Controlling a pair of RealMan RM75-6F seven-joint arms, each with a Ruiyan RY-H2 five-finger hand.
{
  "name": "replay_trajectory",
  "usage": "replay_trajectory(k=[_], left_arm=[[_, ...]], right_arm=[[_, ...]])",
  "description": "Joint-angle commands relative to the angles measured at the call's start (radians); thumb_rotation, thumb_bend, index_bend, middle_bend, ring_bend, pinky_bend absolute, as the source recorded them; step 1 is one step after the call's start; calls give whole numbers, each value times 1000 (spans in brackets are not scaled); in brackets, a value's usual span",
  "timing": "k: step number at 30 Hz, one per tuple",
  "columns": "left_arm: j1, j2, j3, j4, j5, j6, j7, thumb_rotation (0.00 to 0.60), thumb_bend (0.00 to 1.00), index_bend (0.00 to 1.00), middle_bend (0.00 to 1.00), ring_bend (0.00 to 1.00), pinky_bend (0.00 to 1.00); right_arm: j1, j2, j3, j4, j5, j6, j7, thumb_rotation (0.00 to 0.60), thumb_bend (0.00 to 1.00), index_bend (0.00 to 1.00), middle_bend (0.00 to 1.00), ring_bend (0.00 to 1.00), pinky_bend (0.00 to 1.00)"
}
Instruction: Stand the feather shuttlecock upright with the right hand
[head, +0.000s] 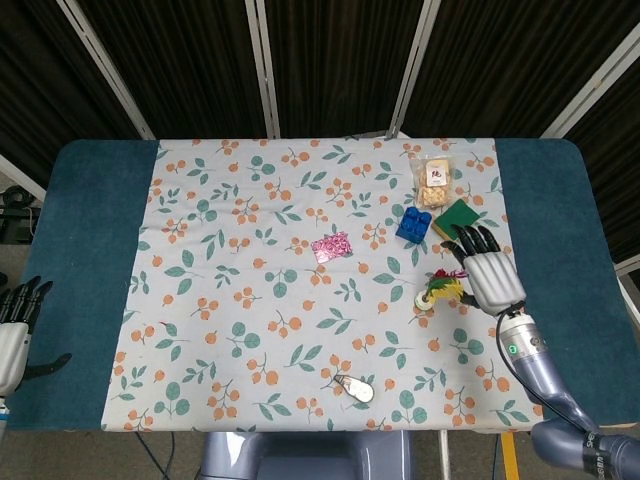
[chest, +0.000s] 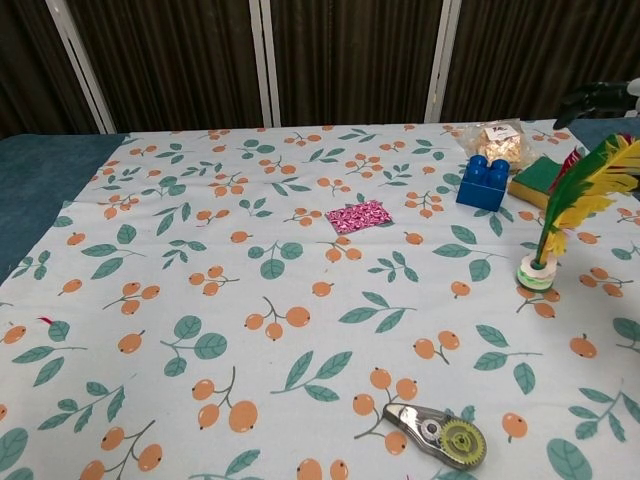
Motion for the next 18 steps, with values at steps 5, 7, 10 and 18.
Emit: replay_trajectory(k=[5, 7, 10, 18], left_arm=[[-1, 0, 0, 1, 3, 0, 0, 600, 113, 0, 0, 0, 0], [-1, 0, 0, 2, 6, 2, 0, 600, 114, 0, 0, 0, 0], [0, 0, 1, 3, 13, 7, -2, 600, 113, 0, 0, 0, 0], [5, 2, 5, 6, 28, 20, -3, 600, 114, 0, 0, 0, 0]], right_arm=[[-29, 45, 10, -45, 8, 38, 7, 600, 318, 38, 0, 0, 0], [-41, 72, 15, -69, -2, 62, 9, 600, 308, 37, 0, 0, 0], [-59, 113, 18, -103, -21, 93, 11, 600, 298, 36, 0, 0, 0], [-134, 199, 2, -160, -72, 197, 14, 600, 221, 36, 0, 0, 0]])
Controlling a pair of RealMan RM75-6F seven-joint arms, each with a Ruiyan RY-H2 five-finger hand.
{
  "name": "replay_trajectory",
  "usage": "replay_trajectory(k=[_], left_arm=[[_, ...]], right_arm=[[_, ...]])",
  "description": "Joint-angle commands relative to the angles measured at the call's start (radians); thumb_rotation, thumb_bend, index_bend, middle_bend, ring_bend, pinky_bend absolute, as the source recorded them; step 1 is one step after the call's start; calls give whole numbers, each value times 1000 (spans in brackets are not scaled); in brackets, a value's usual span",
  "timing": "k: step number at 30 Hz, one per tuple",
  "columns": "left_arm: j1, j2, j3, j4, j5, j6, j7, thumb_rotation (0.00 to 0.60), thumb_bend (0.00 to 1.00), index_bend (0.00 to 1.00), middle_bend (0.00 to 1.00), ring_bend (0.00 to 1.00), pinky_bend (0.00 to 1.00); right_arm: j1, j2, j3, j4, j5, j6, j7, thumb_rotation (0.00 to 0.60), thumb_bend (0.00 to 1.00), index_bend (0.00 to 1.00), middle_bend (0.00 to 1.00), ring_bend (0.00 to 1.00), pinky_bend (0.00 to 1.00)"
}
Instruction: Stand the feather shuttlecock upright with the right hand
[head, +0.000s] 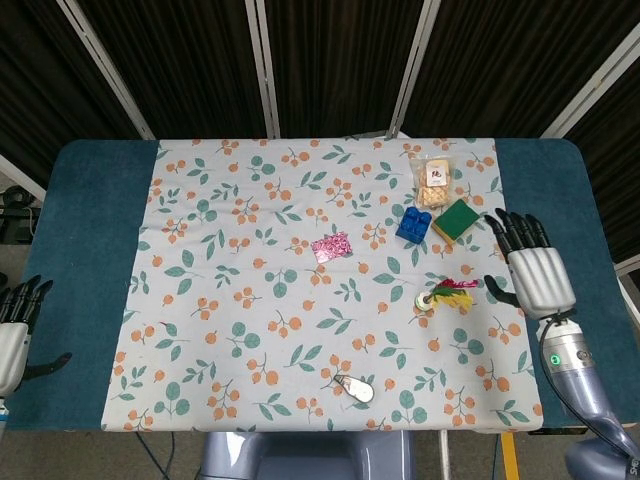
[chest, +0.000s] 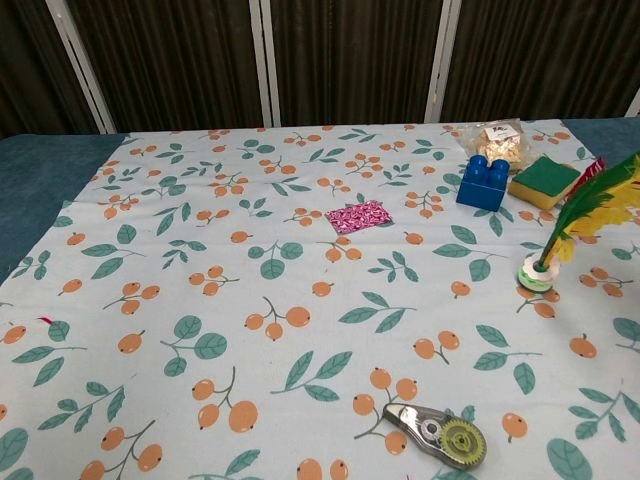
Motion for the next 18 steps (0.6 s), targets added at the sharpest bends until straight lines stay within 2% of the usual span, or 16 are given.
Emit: replay_trajectory(k=[1, 8, 12, 15, 18], left_arm=[[3, 1, 2, 3, 9, 8, 2, 600, 114, 0, 0, 0, 0], [6, 1, 8, 11, 25, 18, 5, 600, 114, 0, 0, 0, 0], [8, 1, 9, 17, 30, 22, 5, 600, 114, 0, 0, 0, 0], [8, -3, 6, 25, 36, 30, 12, 600, 112, 0, 0, 0, 0], [7, -10, 1, 38, 42, 41, 25, 600, 114, 0, 0, 0, 0]], right_arm=[[-50, 27, -24, -12, -38, 63, -6, 600, 212, 36, 0, 0, 0], [-197, 14, -99, -14, -89, 212, 52, 600, 185, 34, 0, 0, 0], [-251, -15, -134, 45, -129, 266, 60, 600, 177, 34, 0, 0, 0], [-275, -40, -158, 97, -152, 276, 60, 600, 176, 34, 0, 0, 0], [-284, -53, -160, 121, -150, 265, 69, 600, 176, 34, 0, 0, 0]])
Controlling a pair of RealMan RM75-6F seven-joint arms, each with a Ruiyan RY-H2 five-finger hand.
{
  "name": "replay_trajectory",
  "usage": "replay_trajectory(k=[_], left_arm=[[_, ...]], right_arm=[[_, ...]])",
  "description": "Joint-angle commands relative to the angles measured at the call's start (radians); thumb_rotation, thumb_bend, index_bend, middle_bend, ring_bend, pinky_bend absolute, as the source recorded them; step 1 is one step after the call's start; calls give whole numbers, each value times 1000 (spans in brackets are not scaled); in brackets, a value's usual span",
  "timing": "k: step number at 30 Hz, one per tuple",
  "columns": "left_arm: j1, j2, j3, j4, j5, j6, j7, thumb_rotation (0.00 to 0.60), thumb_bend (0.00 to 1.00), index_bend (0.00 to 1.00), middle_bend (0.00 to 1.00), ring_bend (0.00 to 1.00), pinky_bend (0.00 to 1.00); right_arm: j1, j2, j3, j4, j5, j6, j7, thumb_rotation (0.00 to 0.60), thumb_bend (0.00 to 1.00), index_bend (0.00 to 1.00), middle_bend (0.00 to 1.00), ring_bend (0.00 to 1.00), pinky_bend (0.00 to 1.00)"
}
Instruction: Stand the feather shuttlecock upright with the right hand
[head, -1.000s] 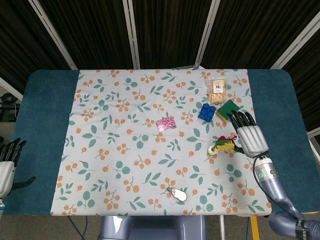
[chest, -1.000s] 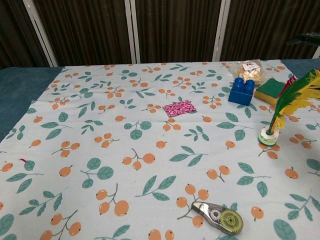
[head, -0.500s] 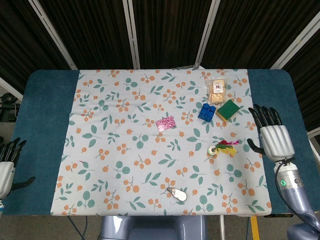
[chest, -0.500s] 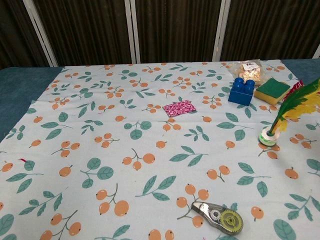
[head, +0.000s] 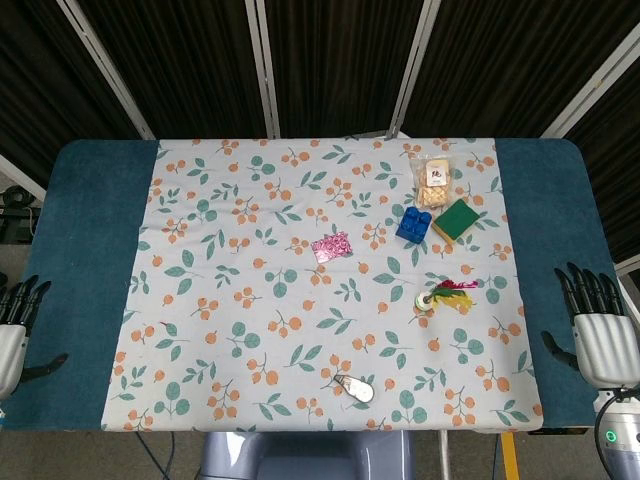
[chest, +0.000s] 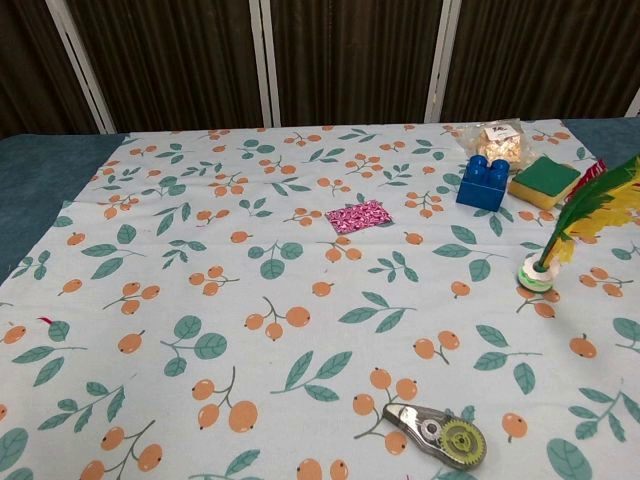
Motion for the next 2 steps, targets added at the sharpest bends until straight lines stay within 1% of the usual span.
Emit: replay_trajectory(k=[1, 2], left_arm=[[0, -6, -5, 9, 2, 7, 8, 600, 115, 0, 0, 0, 0], [0, -6, -5, 11, 1, 7, 7, 600, 115, 0, 0, 0, 0]], right_arm=[[-18, -18, -5, 16, 3, -9, 17, 600, 176, 34, 0, 0, 0], [-18, -18, -1, 13, 9, -13, 19, 600, 176, 34, 0, 0, 0]])
